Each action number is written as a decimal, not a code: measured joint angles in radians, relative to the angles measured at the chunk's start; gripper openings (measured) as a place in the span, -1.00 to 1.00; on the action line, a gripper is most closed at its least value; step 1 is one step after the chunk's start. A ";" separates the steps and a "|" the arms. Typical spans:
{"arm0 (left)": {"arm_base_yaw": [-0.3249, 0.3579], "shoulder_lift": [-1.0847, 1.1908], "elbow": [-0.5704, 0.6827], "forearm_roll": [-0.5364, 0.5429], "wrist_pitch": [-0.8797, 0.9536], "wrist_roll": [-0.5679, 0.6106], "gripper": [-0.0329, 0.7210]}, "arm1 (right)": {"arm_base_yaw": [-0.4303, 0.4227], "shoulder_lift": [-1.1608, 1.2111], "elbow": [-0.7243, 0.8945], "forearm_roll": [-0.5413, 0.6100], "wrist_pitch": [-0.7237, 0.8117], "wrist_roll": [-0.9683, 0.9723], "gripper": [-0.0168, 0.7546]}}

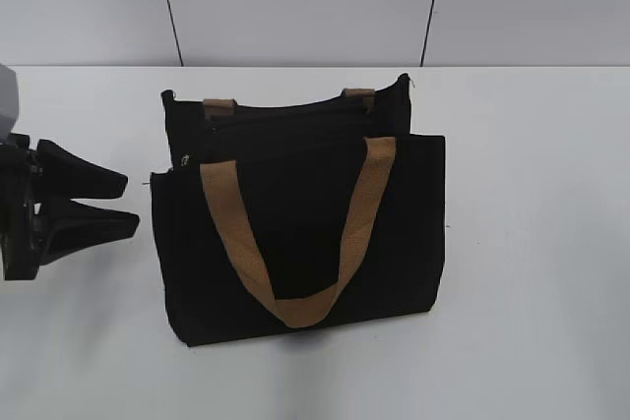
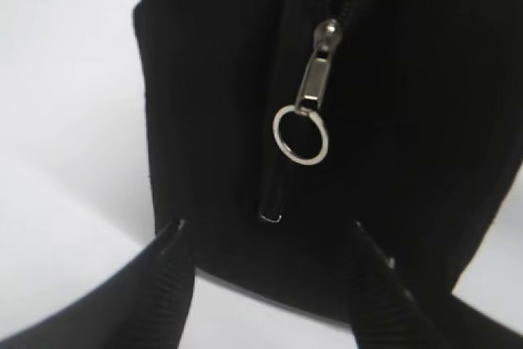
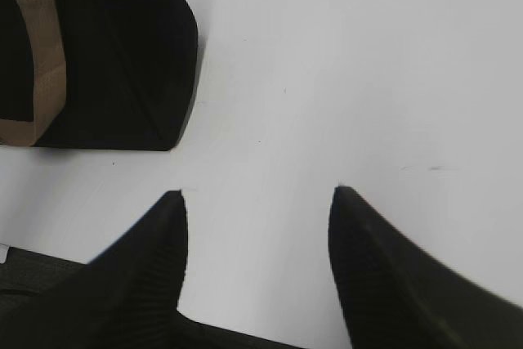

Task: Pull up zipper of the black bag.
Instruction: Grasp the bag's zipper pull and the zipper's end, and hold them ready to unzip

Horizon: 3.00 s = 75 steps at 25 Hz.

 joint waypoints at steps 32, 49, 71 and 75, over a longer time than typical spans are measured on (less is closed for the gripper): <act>-0.118 0.300 -0.075 -0.227 0.076 0.337 0.30 | 0.000 0.000 0.000 0.000 0.011 -0.001 0.17; -0.229 0.300 -0.114 -0.229 -0.142 0.338 0.05 | 0.000 0.000 0.000 0.001 0.016 -0.001 0.17; -0.212 0.088 -0.111 -0.224 -0.329 0.233 -0.71 | 0.000 0.089 0.000 0.269 -0.011 -0.074 0.17; -0.212 0.014 -0.092 -0.224 -0.361 0.221 -0.71 | 0.000 0.170 0.000 0.408 -0.036 -0.179 0.17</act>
